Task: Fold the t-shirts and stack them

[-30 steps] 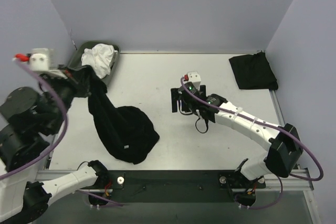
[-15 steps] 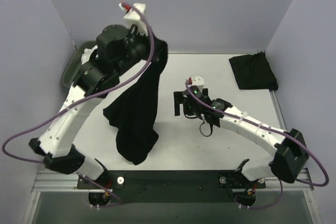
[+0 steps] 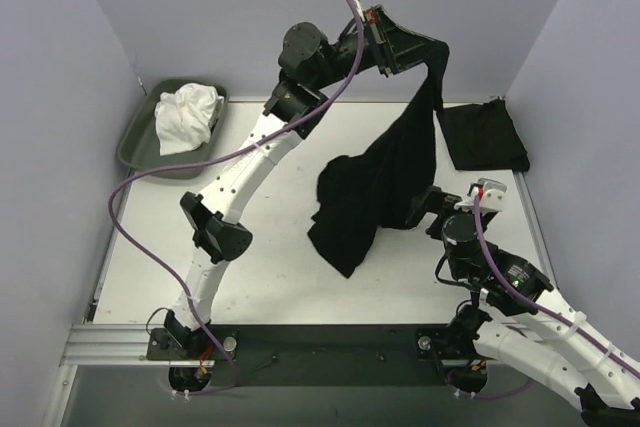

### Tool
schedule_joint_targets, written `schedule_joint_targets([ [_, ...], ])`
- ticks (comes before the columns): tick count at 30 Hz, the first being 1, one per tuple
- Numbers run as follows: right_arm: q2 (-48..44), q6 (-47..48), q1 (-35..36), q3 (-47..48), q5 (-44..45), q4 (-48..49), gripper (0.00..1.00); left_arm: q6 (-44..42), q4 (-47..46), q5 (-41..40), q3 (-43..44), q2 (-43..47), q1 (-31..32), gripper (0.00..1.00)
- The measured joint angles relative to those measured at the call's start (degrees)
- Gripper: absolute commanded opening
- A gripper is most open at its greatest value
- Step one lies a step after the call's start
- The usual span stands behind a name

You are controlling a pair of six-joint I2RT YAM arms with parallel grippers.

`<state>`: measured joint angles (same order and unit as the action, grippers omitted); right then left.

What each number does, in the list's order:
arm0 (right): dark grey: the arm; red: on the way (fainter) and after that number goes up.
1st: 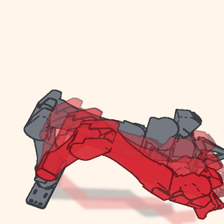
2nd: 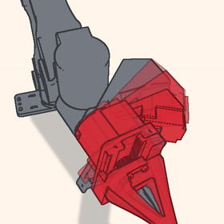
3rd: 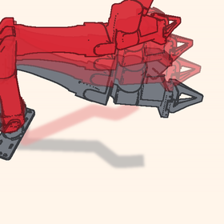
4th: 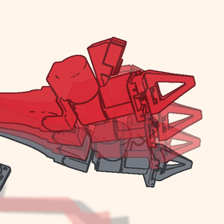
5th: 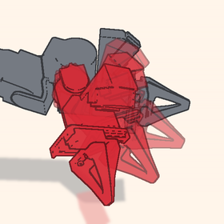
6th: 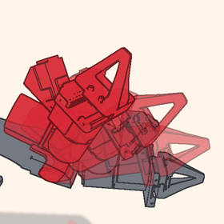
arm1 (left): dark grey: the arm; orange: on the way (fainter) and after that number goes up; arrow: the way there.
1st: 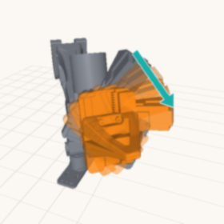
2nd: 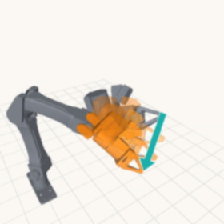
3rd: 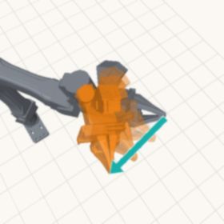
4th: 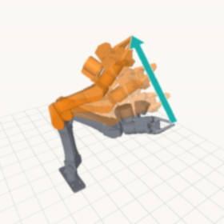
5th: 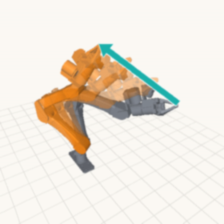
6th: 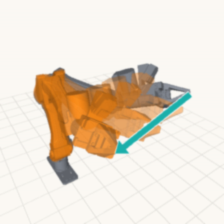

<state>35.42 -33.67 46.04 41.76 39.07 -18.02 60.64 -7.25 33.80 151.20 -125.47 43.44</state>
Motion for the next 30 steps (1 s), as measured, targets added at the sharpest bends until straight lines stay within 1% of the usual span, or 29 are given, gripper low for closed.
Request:
schedule_joint_targets([
  [3,0.6,-0.7,0.0,-0.8,1.0,-0.5,0.99,5.4,-5.4,5.7,-0.3,-0.6,3.1,0.00],
  [4,1.1,-1.0,0.1,-1.1,1.0,-0.7,0.99,7.0,-9.0,8.2,-3.1,0.4,4.6,0.00],
  [5,1.5,-1.1,0.1,-1.4,1.0,-0.7,0.99,9.3,-13.4,10.7,-9.8,3.5,6.0,0.00],
  [6,1.7,-1.2,0.2,-1.6,0.9,-0.7,0.99,11.1,-17.4,12.5,-18.4,8.0,7.4,0.00],
  [7,2.0,-1.3,0.2,-1.9,0.9,-0.7,0.99,12.2,-20.0,13.8,-28.9,13.6,8.5,0.00],
  [8,2.4,-1.3,0.3,-2.0,0.8,-0.7,0.99,11.3,-21.4,14.4,-40.8,20.2,8.8,0.00],
  [9,2.8,-1.2,0.5,-2.0,0.8,-0.8,0.99,9.4,-20.7,14.0,-52.2,27.6,8.3,0.00],
  [10,2.9,-1.1,0.6,-2.0,0.7,-0.7,0.99,6.6,-18.1,12.8,-61.2,34.2,7.0,0.00],
  [11,3.3,-1.0,0.9,-2.0,0.7,-0.7,0.99,2.5,-12.8,10.1,-70.6,42.6,4.5,0.00],
  [12,3.8,-0.7,1.0,-2.0,0.6,-0.7,0.99,-1.6,-5.5,4.9,-78.1,51.3,1.4,0.00],
  [13,4.2,-0.4,1.3,-2.0,0.5,-0.5,0.99,-5.7,1.8,-1.6,-83.1,59.3,-1.6,0.00],
  [14,5.0,-0.2,1.6,-2.0,0.1,-0.1,0.99,-9.5,8.8,-8.3,-86.1,66.7,-3.9,0.00],
  [16,6.6,0.5,1.9,-1.9,-1.0,1.5,0.99,-15.4,18.9,-18.1,-88.4,77.9,-4.7,0.00],
  [19,10.5,1.3,2.5,-0.5,-4.2,3.9,0.99,-22.5,32.3,-30.3,-88.7,89.5,-4.3,0.00],
  [21,13.9,2.7,2.6,1.3,-6.3,5.2,0.99,-25.3,38.1,-36.3,-88.6,92.0,-4.5,0.00],
  [24,18.9,5.3,2.8,4.3,-9.6,5.5,0.98,-28.2,44.6,-42.7,-90.3,91.4,-4.7,0.00],
  [27,22.8,7.9,3.4,7.8,-12.9,5.4,0.99,-29.5,47.0,-44.4,-94.6,89.2,-4.9,0.00],
  [30,24.1,10.8,4.2,11.5,-17.1,3.6,0.99,-30.1,48.1,-44.7,-98.1,86.8,-4.9,0.00],
])
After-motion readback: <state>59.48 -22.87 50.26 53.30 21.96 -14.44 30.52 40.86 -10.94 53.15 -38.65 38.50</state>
